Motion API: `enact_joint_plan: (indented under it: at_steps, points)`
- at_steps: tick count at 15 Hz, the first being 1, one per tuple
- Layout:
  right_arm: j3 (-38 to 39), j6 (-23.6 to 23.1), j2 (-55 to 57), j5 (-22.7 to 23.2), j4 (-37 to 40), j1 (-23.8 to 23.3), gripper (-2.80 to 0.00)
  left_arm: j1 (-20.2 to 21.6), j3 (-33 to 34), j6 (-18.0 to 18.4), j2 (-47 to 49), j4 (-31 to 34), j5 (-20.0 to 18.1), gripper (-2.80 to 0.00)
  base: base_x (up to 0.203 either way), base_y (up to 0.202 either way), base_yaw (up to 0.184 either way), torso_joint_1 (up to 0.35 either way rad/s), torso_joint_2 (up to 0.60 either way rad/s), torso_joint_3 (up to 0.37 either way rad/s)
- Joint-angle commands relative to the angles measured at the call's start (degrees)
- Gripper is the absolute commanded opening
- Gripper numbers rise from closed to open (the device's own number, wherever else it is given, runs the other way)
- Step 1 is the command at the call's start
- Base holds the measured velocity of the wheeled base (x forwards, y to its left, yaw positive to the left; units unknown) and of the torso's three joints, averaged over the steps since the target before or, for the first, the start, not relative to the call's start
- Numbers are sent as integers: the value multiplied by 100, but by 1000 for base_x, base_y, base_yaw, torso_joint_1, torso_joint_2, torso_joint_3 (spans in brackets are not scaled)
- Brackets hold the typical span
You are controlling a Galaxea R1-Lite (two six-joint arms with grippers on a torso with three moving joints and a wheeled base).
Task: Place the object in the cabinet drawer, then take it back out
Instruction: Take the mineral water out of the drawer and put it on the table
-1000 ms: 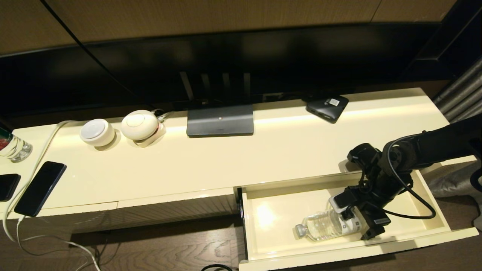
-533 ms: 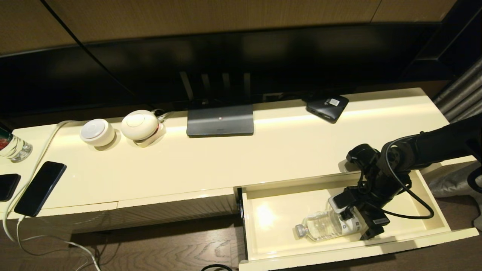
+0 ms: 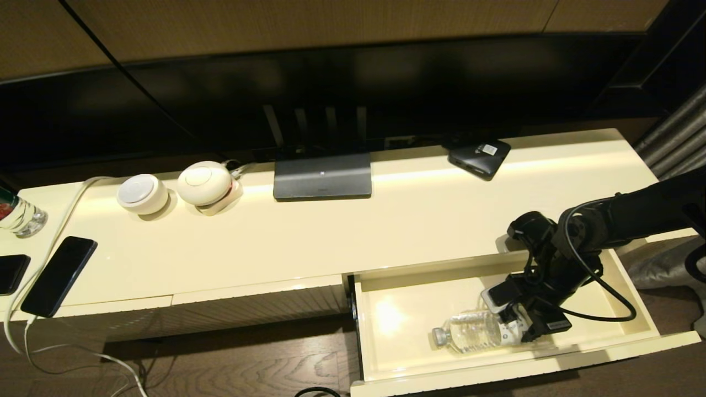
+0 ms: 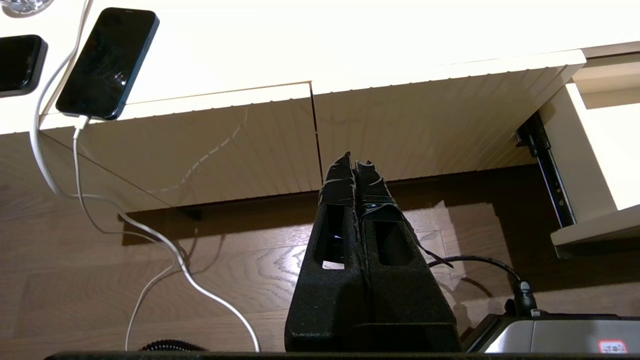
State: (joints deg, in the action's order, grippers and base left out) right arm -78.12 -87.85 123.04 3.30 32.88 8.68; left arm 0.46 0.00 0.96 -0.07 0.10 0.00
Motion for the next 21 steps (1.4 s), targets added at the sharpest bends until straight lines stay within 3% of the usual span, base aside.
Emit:
enact_joint_plan:
  at_steps: [1,21]
  points:
    - [13,-53,-26,4,8,2,-280,-2,18,0,7,-1,0,-280,0,0,0,0,0,0]
    - [224,-83,-1276,42,16,-309,-280,6,18,0,7,-1,0,-280,0,0,0,0,0,0]
